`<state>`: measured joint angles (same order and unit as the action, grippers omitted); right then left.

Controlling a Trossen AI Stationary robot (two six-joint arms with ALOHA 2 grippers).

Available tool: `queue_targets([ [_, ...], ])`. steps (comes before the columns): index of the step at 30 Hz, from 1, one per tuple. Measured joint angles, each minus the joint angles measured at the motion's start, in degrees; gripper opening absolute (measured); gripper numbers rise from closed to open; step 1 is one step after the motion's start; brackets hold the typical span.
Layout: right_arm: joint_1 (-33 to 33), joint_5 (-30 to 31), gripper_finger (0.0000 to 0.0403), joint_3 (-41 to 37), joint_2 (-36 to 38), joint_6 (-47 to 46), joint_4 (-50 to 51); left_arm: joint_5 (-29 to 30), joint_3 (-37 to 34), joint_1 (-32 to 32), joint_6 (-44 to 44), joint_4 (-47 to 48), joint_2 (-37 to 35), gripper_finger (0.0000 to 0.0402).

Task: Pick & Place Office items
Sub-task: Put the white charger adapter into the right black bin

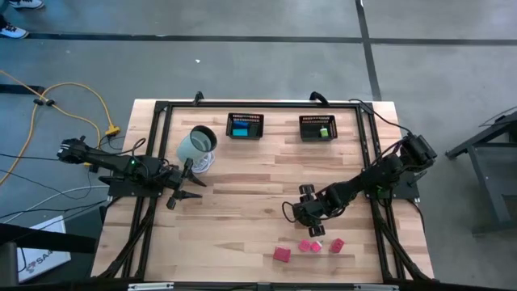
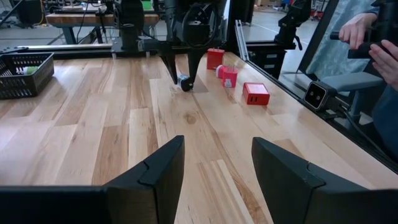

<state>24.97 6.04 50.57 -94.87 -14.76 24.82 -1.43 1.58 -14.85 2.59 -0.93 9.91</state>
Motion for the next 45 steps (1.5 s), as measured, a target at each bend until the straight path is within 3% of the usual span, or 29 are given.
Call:
queue_targets([
  [10,-0.02,-0.44,0.0117,0.07,0.01,0.00,-0.07,0.02,-0.02,-0.02,-0.02,0.00,0.00,0.0180],
  [17,-0.02,-0.59,0.0133,0.07,0.02,0.00,-0.07,0.02,0.00,0.00,-0.02,-0.02,0.00,0.0180],
  [31,-0.28,-0.43,0.0115,0.04,0.02,-0.11,-1.14,0.00,0.00,-0.02,-0.02,-0.02,0.00,0.0180],
  [45,-7.57,0.00,0.0109,0.04,0.02,-0.43,-1.33,0.00,0.00,0.00,-0.02,0.00,0.00,0.0180],
])
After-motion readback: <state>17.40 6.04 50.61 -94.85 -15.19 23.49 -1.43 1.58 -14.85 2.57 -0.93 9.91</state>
